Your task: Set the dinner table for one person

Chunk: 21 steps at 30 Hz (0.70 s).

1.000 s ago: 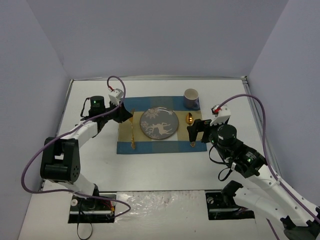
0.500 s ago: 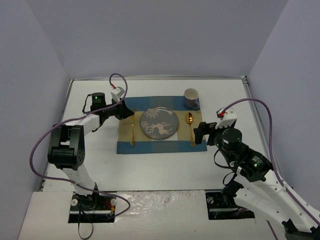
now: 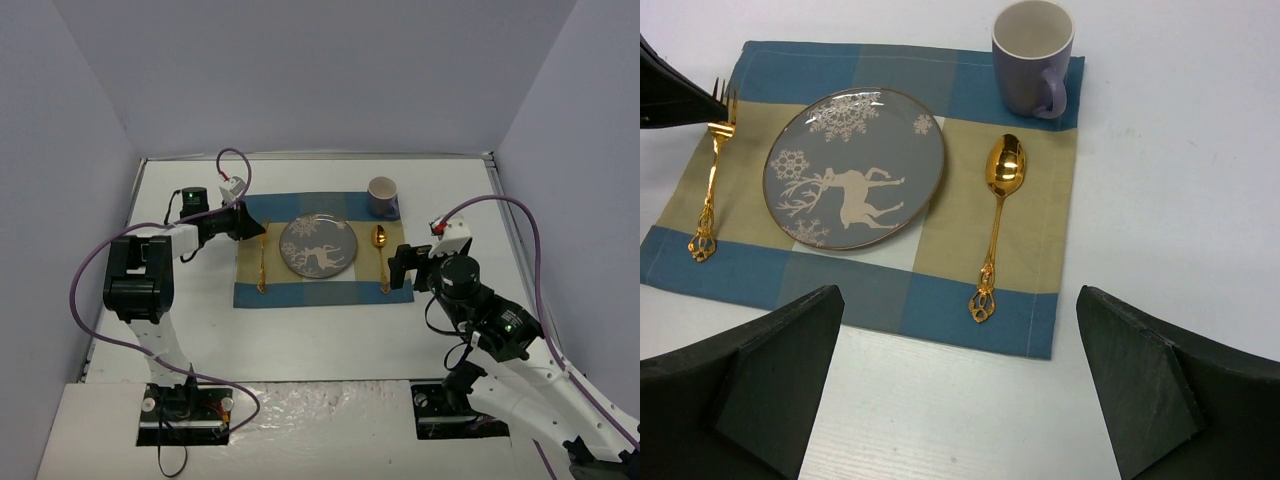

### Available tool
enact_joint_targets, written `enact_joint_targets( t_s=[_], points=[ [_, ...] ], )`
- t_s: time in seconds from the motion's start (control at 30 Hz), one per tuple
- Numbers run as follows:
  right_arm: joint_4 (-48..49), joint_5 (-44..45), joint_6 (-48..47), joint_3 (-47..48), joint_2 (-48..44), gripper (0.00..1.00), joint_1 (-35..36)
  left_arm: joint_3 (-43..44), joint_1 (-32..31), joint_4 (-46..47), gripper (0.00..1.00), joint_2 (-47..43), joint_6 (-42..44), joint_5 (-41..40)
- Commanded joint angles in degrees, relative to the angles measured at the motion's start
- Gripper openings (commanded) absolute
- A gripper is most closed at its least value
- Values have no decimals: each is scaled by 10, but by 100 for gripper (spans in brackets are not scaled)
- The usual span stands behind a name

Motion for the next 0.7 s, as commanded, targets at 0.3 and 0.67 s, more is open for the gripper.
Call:
enact_joint_targets(
  t_s=[0.3, 0.67],
  points=[
    [23, 24, 3, 19, 15, 100, -3, 78, 14, -32, 12, 13, 20, 37],
    [21, 26, 3, 15, 9, 100, -3, 81, 13, -112, 30, -44, -29, -106]
  ],
)
